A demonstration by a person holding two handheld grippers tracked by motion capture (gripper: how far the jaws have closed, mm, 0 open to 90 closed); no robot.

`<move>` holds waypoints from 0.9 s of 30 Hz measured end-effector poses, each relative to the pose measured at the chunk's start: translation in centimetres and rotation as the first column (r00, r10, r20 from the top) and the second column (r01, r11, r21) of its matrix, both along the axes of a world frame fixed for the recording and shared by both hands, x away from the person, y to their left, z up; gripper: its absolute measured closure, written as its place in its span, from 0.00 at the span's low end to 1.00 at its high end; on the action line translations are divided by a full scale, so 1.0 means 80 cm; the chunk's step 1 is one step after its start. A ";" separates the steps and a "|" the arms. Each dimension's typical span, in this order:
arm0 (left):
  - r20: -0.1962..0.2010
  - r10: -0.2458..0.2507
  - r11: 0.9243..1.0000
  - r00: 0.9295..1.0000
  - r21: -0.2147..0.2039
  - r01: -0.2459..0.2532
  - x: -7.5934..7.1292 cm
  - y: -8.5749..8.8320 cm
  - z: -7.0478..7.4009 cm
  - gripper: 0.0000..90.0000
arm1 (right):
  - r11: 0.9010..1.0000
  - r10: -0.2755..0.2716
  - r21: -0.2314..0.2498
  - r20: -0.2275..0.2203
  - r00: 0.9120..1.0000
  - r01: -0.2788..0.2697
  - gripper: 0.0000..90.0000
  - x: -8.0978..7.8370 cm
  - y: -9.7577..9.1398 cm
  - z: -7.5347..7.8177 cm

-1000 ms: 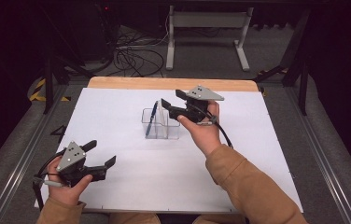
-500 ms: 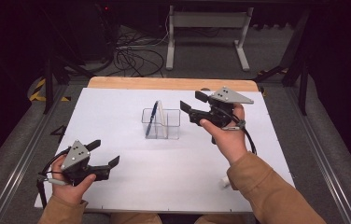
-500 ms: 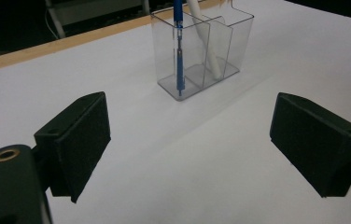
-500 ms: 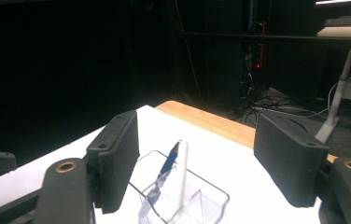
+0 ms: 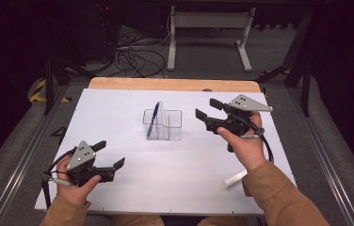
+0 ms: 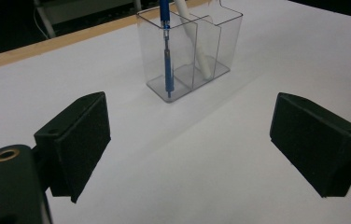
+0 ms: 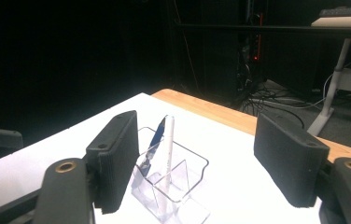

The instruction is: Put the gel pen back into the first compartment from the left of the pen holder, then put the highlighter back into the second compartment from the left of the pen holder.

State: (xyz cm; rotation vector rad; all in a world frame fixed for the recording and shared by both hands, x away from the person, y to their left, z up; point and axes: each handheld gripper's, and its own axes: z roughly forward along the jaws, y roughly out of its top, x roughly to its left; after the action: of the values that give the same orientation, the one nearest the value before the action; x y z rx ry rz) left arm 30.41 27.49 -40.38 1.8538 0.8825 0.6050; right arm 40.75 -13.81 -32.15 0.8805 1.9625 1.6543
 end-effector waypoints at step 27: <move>-0.002 -0.016 1.000 1.000 0.009 0.016 0.000 -0.008 0.001 0.14 | 0.998 0.012 -0.065 -0.032 0.999 -0.014 0.35 -0.033 -0.082 -0.030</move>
State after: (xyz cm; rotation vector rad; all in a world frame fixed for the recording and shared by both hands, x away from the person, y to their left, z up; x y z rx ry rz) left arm 30.42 26.82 -40.26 1.8684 0.8663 0.5984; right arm 38.09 -20.34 -34.57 0.8770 2.0351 1.5833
